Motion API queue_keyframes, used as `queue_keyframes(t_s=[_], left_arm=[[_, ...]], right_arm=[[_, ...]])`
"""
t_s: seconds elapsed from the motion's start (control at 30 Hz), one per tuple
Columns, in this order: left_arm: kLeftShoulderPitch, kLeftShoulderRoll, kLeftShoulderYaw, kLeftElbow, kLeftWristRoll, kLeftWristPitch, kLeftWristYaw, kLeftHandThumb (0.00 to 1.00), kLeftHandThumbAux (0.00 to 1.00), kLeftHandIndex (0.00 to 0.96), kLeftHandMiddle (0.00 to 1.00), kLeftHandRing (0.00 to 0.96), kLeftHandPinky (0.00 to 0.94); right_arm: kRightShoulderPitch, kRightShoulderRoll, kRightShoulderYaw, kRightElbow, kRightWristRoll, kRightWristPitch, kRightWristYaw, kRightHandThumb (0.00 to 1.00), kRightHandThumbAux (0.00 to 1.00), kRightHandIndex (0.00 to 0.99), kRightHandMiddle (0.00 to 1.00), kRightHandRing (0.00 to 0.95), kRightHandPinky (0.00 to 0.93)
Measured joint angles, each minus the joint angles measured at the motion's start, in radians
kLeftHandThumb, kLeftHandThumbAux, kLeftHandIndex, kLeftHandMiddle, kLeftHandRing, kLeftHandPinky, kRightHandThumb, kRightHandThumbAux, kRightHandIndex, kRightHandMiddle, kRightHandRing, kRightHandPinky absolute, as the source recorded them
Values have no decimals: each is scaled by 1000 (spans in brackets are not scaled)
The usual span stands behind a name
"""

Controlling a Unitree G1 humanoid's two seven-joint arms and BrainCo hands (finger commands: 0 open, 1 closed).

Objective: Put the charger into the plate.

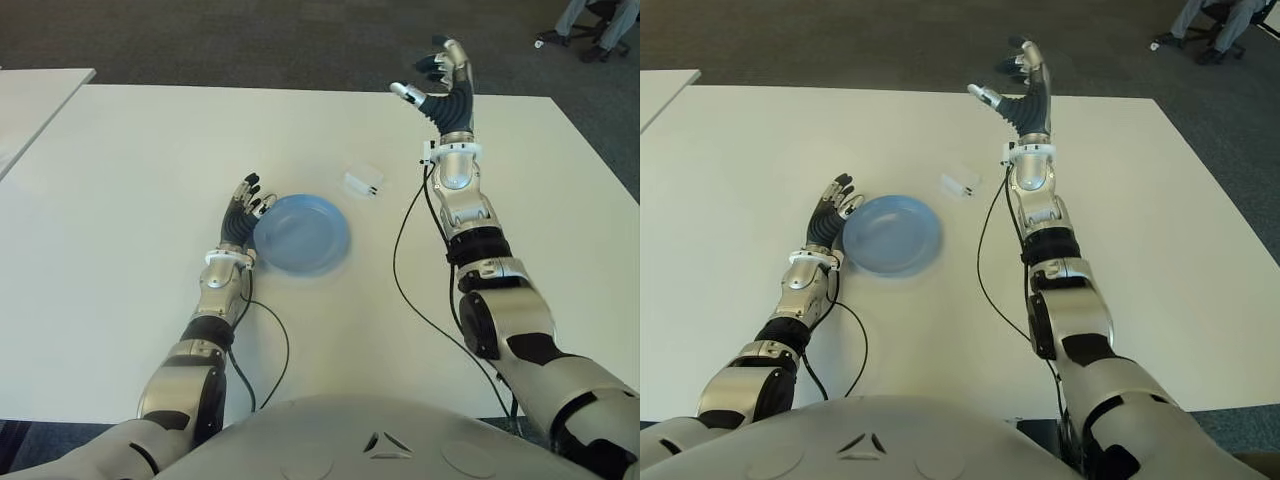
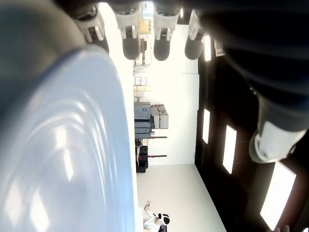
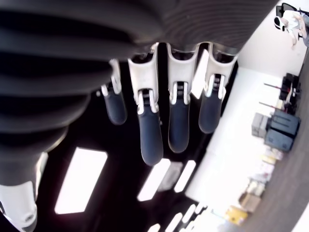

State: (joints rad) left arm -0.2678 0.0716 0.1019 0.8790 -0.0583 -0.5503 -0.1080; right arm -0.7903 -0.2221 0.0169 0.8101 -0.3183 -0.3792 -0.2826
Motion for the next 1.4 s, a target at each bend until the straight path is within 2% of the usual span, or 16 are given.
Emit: queue_keyframes(t_s=[0.03,0.1,0.27,0.37,0.7,0.9,1.17,1.4], left_arm=[[1,-1,0,-2,0,0,0,0,544,0,35,19,16],[3,-4,0,-6,0,0,0,0,544,0,35,18,14],[7,-7,-2,-13,0,6,0,0,546,1,34,17,11],[7,-9,-3,-16,0,6,0,0,547,1,34,16,13],[12,-15,-4,-23,0,6,0,0,545,1,31,15,7],[14,-19,-6,-28,1,6,0,0,546,1,31,14,9],[18,-25,-8,-37,1,6,0,0,546,0,31,13,7],[23,-27,-11,-48,1,8,0,0,541,0,29,11,1]], right_arm=[[-20,-5,10,36,-8,0,9,608,558,101,231,226,219],[-61,-13,35,118,-24,6,26,543,524,44,144,140,142],[-145,-17,108,268,-78,81,63,485,461,7,46,44,52],[-158,-14,151,310,-109,106,62,470,431,2,16,15,20],[-163,8,298,397,-229,220,49,460,344,0,0,0,2],[-166,7,321,430,-231,256,105,462,321,0,0,0,0],[-168,6,321,434,-221,259,177,461,319,0,0,0,0],[-167,12,323,434,-217,264,193,455,320,0,0,0,0]])
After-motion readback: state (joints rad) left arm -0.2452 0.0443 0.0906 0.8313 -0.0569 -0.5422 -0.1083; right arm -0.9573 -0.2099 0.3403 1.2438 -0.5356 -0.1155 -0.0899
